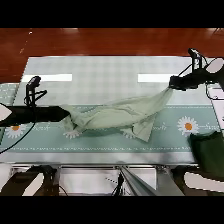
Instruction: Fold the shirts.
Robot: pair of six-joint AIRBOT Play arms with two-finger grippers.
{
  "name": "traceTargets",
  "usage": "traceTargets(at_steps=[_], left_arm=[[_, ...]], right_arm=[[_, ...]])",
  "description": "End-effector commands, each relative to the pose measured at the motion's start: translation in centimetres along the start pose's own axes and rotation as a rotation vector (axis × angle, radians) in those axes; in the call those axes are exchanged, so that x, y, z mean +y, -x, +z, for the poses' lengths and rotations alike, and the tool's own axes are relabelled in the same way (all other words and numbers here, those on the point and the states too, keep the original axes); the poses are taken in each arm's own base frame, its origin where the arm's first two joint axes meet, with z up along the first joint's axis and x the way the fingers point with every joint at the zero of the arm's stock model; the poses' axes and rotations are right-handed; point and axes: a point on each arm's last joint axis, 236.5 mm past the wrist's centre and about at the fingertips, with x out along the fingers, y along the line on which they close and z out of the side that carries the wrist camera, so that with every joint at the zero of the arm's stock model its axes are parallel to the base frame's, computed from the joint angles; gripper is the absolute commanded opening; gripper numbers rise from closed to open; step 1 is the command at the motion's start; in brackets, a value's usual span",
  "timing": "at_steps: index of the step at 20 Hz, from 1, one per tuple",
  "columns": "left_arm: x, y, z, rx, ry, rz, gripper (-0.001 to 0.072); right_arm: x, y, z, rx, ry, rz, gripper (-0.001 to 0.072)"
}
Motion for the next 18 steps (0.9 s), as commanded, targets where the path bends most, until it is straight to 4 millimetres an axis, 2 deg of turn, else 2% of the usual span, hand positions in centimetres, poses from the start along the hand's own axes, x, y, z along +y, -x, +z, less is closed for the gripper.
traceTargets(at_steps=[1,4,6,7,10,12,15,18], left_arm=[[0.8,-1.3,-0.3,0.023,0.019,0.009,0.0030],[0.9,-1.6,-0.4,0.031,0.022,0.009,0.0030],[0.8,-1.6,-0.4,0.032,0.022,0.008,0.0030],[0.8,-1.6,-0.4,0.034,0.022,0.007,0.0030],[0.8,-1.6,-0.4,0.034,0.022,0.007,0.0030],[0.8,-1.6,-0.4,0.034,0.022,0.007,0.0030],[0.8,-1.6,-0.4,0.034,0.022,0.007,0.0030],[0.8,-1.6,-0.4,0.034,0.022,0.007,0.0030]], right_arm=[[0.4,0.1,-0.2,0.028,0.074,0.017,0.0489],[1.4,1.7,-4.9,0.206,0.140,0.061,0.0489],[2.1,1.4,-8.5,0.274,0.109,0.106,0.0489],[3.3,0.8,-10.7,0.297,0.060,0.170,0.0489],[9.2,-0.2,-15.7,0.308,-0.121,0.435,0.0493],[11.6,-0.5,-17.4,0.299,-0.227,0.539,0.0493],[12.0,-2.1,-20.4,0.343,-0.232,0.499,0.0493],[12.5,-2.8,-20.9,0.344,-0.239,0.468,0.0493]])
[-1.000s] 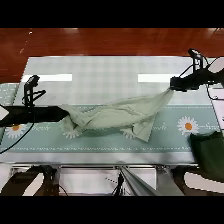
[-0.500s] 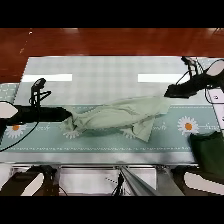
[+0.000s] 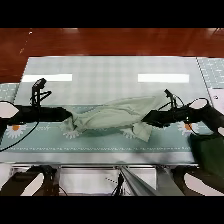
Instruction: Fold the shirts.
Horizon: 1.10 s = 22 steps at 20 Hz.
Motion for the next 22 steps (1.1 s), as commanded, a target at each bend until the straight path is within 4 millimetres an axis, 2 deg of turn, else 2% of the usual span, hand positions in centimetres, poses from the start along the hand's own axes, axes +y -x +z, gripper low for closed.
traceTargets(at_steps=[1,5,13,15,17,18,19,20,22], left_arm=[[0.0,0.0,0.0,0.001,-0.001,0.000,0.0030],[0.0,0.0,0.0,0.001,0.000,0.000,0.0030],[0.0,0.0,0.0,0.001,0.000,0.000,0.0030],[0.0,0.0,0.0,0.001,0.000,0.000,0.0030],[0.0,0.0,0.0,0.001,0.000,0.000,0.0030],[0.0,0.0,0.0,0.001,0.000,0.000,0.0030],[0.0,0.0,0.0,0.001,0.000,0.000,0.0030],[0.0,0.0,0.0,0.001,0.000,0.000,0.0030],[0.1,0.0,0.1,-0.002,-0.005,0.002,0.0030]], right_arm=[[0.2,-1.3,-0.8,-0.009,-0.051,0.004,0.0493],[-1.1,-1.3,-1.4,0.015,-0.079,-0.048,0.0493],[-1.7,-1.5,-0.4,-0.028,-0.115,-0.066,0.0491],[-1.9,-2.3,-0.3,-0.032,-0.125,-0.084,0.0453],[-1.5,-3.9,-0.2,-0.042,-0.110,-0.100,0.0340],[-1.3,-4.4,0.1,-0.059,-0.094,-0.108,0.0235],[-1.0,-4.6,0.3,-0.072,-0.077,-0.111,0.0079],[-0.6,-4.3,0.6,-0.080,-0.067,-0.106,0.0020],[0.9,-2.6,1.5,-0.104,-0.032,-0.078,0.0020]])
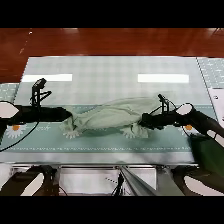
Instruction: Fold the shirts.
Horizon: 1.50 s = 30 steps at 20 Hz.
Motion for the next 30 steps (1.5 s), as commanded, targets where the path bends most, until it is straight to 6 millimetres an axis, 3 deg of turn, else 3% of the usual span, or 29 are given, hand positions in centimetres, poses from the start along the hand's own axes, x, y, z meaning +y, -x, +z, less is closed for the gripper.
traceTargets(at_steps=[1,3,5,8,10,12,13,14,16,18,19,21,24,28,30], left_arm=[[0.1,0.1,0.2,-0.007,-0.013,0.003,0.0029],[-0.3,0.5,0.9,-0.023,-0.034,0.001,0.0030],[-1.2,2.0,3.0,-0.079,-0.068,0.000,0.0029],[-4.8,7.7,9.1,-0.266,-0.179,-0.004,0.0029],[-8.8,14.6,13.8,-0.459,-0.298,0.005,0.0029],[-12.8,23.9,17.4,-0.689,-0.439,0.075,0.0029],[-14.5,28.3,18.3,-0.791,-0.502,0.126,0.0029],[-16.0,32.8,18.7,-0.887,-0.559,0.184,0.0029],[-18.9,39.8,18.2,-1.042,-0.634,0.245,0.0029],[-21.9,44.9,16.4,-1.164,-0.669,0.233,0.0029],[-22.7,46.0,15.5,-1.185,-0.666,0.220,0.0029],[-23.0,45.9,13.5,-1.143,-0.659,0.207,0.0029],[-20.2,40.6,9.8,-0.851,-0.530,0.182,0.0029],[-14.4,31.3,3.4,-0.339,-0.300,0.184,0.0028],[-11.8,27.2,1.8,-0.173,-0.236,0.183,0.0029]], right_arm=[[2.4,2.5,1.7,-0.058,0.041,0.047,0.0020],[4.7,6.7,3.2,-0.125,0.088,0.104,0.0020],[7.1,11.9,4.8,-0.243,0.152,0.145,0.0019],[11.3,21.2,6.5,-0.477,0.289,0.181,0.0018],[14.7,28.0,6.3,-0.646,0.393,0.189,0.0018],[17.9,34.4,5.3,-0.816,0.487,0.190,0.0018],[19.3,37.4,4.6,-0.892,0.519,0.190,0.0018],[20.5,39.9,3.8,-0.957,0.540,0.191,0.0018],[22.7,44.1,2.1,-1.063,0.569,0.200,0.0018],[24.7,46.7,0.1,-1.121,0.608,0.216,0.0018],[25.3,47.1,-0.9,-1.118,0.628,0.218,0.0018],[25.8,46.5,-2.7,-1.055,0.646,0.213,0.0018],[23.4,42.9,-4.8,-0.862,0.611,0.134,0.0018],[13.9,37.5,-7.2,-0.473,0.458,-0.159,0.0018],[11.9,36.2,-6.0,-0.417,0.431,-0.198,0.0017]])
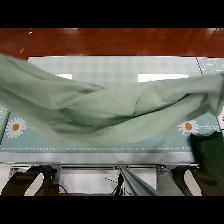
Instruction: Fold the shirts.
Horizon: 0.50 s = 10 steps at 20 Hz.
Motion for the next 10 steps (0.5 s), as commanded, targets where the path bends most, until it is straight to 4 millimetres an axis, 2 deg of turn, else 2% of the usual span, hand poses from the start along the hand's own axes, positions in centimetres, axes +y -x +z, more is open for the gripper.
traceTargets(at_steps=[1,3,5,8,10], left_arm=[[1.0,-4.0,-9.3,0.385,0.132,-0.027,0.0029],[2.2,-8.3,-12.3,0.459,0.173,-0.041,0.0029],[3.6,-13.2,-14.2,0.447,0.217,-0.046,0.0029],[5.9,-19.1,-16.4,0.403,0.284,-0.014,0.0029],[7.4,-22.2,-18.3,0.412,0.313,0.009,0.0029]], right_arm=[[-4.0,-2.1,-6.0,0.311,-0.062,-0.078,0.0017],[-5.3,-5.8,-8.8,0.461,-0.119,-0.034,0.0017],[-6.6,-10.8,-10.6,0.531,-0.140,0.008,0.0017],[-8.9,-18.6,-10.9,0.533,-0.164,0.018,0.0018],[-10.7,-22.6,-10.3,0.510,-0.203,-0.002,0.0018]])
